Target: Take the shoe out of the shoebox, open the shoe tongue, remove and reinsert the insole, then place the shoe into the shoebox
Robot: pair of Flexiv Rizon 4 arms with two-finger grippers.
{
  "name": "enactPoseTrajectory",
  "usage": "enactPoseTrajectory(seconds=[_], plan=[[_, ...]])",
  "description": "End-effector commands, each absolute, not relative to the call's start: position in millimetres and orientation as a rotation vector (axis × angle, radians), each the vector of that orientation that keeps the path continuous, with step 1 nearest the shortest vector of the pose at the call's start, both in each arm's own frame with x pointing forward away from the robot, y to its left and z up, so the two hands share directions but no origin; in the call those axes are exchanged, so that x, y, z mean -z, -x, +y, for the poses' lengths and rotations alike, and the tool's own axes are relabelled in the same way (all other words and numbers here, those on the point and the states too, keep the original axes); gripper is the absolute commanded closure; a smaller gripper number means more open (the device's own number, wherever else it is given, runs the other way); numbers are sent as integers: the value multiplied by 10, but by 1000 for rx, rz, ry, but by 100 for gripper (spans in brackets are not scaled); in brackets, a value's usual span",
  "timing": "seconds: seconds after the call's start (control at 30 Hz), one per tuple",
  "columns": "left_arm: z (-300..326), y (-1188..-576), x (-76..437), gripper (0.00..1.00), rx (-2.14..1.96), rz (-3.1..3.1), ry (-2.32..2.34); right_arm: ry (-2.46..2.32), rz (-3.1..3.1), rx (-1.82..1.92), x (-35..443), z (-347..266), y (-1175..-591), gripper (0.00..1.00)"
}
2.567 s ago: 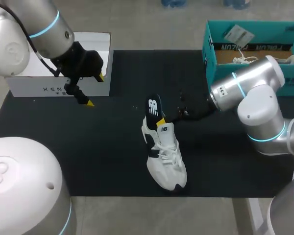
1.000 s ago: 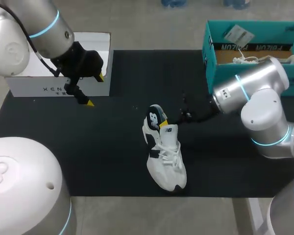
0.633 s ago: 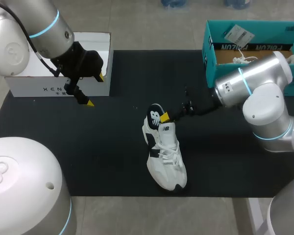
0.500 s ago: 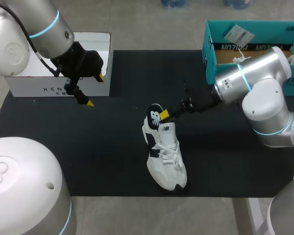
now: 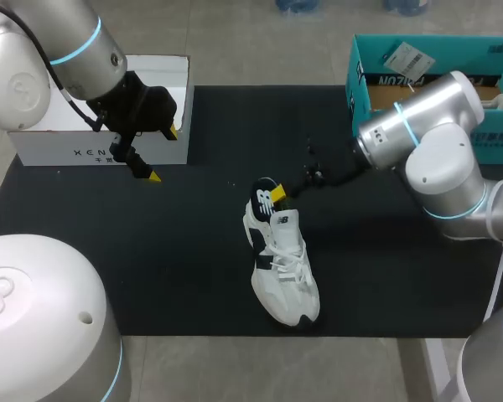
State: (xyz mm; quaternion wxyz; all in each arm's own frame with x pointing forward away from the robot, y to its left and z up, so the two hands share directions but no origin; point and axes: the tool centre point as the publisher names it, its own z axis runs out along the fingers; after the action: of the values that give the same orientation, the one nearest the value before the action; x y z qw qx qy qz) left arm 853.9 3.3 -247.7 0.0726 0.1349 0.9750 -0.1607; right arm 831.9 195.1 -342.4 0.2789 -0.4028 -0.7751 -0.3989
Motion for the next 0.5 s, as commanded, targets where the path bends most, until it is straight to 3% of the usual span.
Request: enactPoseTrajectory(seconds=[0.03, 0.5], plan=[[34, -8535, 2474, 0, 478, 2930, -405, 1095, -2070, 1080, 3451, 1942, -8217, 100], [34, -8535, 2474, 0, 478, 2930, -405, 1138, -1985, 1049, 3703, 2019, -7924, 100]])
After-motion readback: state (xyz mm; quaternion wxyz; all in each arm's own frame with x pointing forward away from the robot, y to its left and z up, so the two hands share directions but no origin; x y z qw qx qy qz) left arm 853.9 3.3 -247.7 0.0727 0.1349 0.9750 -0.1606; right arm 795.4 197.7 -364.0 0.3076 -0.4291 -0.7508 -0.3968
